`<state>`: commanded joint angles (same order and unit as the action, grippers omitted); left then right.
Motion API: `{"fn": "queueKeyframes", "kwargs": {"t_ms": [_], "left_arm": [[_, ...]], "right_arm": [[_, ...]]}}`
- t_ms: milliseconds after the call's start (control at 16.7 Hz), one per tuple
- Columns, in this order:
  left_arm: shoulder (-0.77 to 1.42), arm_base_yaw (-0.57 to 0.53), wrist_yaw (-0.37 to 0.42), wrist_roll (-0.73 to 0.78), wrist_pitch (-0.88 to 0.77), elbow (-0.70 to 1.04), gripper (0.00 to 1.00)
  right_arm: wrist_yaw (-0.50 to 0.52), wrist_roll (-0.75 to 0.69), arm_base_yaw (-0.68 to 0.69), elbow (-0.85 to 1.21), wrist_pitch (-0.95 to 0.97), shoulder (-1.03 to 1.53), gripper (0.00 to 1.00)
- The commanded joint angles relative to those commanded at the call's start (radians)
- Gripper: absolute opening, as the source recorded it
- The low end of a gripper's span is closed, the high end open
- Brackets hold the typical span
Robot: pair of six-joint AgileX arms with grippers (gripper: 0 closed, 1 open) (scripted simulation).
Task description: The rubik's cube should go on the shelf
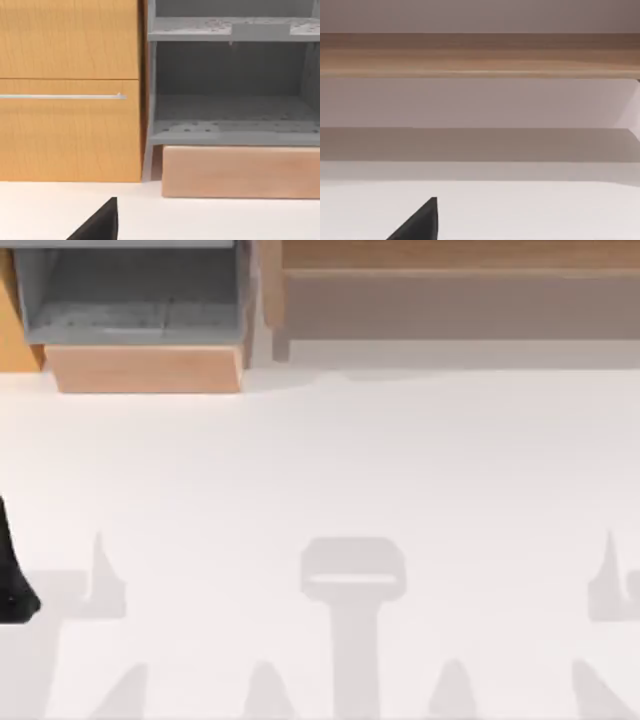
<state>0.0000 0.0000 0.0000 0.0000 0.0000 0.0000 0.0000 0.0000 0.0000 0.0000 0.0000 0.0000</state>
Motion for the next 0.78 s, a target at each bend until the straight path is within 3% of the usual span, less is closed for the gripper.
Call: {"fn": "queueKeyframes", "kwargs": {"t_ms": [360, 780], "left_arm": [[0.099, 0.025, 0.012, 0.072, 0.047, 0.043, 1.0], [0.591, 0.128, 0.096, 0.418, 0.286, 0.267, 1.0]], "right_arm": [[0.0, 0.0, 0.0, 0.0, 0.0, 0.0, 1.0], [0.0, 0.0, 0.0, 0.0, 0.0, 0.0, 1.0]]}}
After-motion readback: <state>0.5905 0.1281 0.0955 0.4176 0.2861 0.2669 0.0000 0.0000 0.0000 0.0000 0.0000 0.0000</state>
